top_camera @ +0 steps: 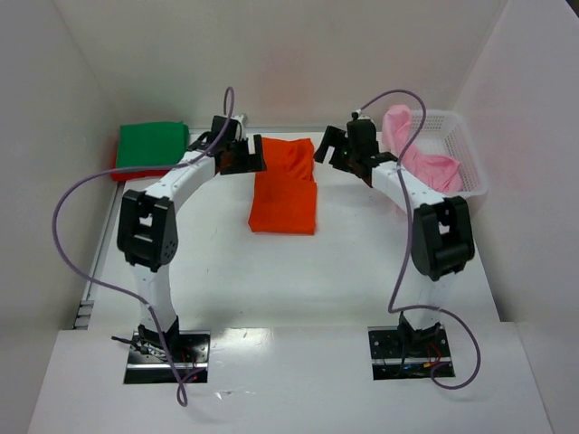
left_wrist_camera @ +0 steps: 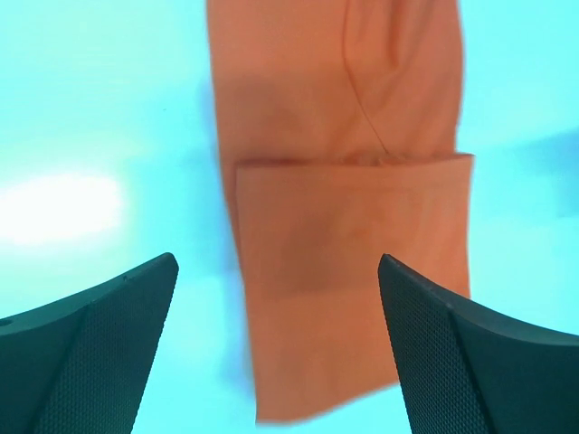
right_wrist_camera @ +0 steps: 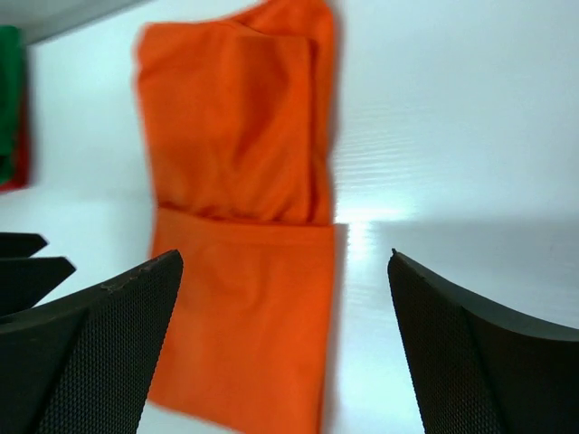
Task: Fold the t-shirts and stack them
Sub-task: Fold the folded rectangular tshirt in 1/3 of the way, then grab one side of the 2/3 rectangular tshirt with both arms
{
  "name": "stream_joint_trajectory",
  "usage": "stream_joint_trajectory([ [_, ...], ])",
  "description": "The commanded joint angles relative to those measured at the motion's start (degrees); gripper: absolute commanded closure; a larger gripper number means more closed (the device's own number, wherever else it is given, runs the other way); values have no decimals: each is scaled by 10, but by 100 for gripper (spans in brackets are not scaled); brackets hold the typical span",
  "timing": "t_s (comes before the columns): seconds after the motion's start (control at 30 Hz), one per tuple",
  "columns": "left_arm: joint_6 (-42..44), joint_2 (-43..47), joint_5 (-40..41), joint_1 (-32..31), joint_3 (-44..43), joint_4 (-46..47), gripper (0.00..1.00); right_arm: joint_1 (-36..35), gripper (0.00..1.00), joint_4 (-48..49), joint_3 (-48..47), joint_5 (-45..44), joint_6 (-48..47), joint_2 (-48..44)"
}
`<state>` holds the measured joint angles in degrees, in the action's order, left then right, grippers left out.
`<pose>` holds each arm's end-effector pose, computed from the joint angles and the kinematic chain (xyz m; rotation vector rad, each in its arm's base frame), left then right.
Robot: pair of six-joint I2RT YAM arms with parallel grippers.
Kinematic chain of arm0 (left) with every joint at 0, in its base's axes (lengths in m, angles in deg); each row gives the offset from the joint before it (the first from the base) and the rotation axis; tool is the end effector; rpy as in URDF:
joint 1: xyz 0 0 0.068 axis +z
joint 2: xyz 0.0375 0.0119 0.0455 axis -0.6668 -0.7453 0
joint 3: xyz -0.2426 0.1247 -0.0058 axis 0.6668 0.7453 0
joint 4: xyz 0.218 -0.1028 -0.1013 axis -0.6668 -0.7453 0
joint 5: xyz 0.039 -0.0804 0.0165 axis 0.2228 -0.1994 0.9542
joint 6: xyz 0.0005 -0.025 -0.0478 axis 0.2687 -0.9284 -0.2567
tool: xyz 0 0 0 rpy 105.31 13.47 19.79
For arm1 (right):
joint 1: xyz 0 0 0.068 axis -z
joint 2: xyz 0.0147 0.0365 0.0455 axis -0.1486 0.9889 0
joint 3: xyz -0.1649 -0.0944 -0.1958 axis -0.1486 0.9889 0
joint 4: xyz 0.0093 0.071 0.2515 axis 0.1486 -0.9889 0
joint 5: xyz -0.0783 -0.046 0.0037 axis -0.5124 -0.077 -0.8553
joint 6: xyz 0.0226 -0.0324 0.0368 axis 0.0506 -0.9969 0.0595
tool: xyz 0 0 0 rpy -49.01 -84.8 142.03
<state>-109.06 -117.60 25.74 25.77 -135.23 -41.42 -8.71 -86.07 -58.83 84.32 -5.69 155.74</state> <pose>0.4511 -0.1332 0.2514 -0.1120 2.3272 -0.4586 0.4190 0.1308 0.2533 0.2220 2.1965 0.4780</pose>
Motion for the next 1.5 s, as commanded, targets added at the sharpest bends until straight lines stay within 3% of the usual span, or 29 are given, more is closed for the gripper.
stream_joint_trajectory([
  [0.0, 16, 86, -7, 3, 58, 2, 1, -1, 0, 27, 51, 35, -4, -78],
  [0.13, 4, 146, -42, 3, 174, 2, 1, -1, 0, 43, 163, 88, 38, -139],
  [0.33, -31, 203, -48, -7, 315, 26, 1, -63, 0, 45, 258, 78, 55, -156],
  [0.57, -45, 203, -70, -7, 350, 49, 10, -87, 0, 62, 287, 72, 74, -139],
  [0.93, -56, 145, -97, -7, 332, 66, 18, -92, 29, 73, 274, 82, 74, -64],
  [1.03, -56, 127, -103, -7, 320, 71, 21, -92, 30, 78, 268, 82, 79, -58],
  [1.47, -56, 84, -108, -7, 296, 82, 44, -92, 74, 96, 274, 88, 104, -36],
])
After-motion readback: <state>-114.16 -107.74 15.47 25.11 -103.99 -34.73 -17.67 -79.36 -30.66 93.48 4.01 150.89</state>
